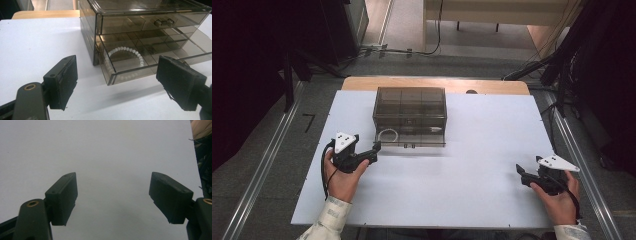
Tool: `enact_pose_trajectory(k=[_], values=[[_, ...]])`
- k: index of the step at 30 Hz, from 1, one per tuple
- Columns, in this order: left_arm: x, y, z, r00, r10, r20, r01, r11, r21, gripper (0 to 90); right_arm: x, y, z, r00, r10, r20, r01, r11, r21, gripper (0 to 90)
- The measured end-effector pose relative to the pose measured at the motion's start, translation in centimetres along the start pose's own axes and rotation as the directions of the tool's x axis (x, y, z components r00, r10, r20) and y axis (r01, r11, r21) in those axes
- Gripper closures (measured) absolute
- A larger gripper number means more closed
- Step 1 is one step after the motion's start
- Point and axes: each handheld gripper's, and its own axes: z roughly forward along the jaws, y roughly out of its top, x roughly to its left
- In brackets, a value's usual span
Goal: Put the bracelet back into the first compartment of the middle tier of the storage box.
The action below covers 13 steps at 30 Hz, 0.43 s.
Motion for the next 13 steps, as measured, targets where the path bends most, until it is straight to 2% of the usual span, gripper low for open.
enact_pose_trajectory(k=[13], values=[[0.36,-0.74,-1.02,1.0,0.001,-0.001,-0.001,1.0,0.008,18.0,0.02,0.0,0.02,1.0,-0.001,-0.001,0.001,1.0,0.001,21.2]])
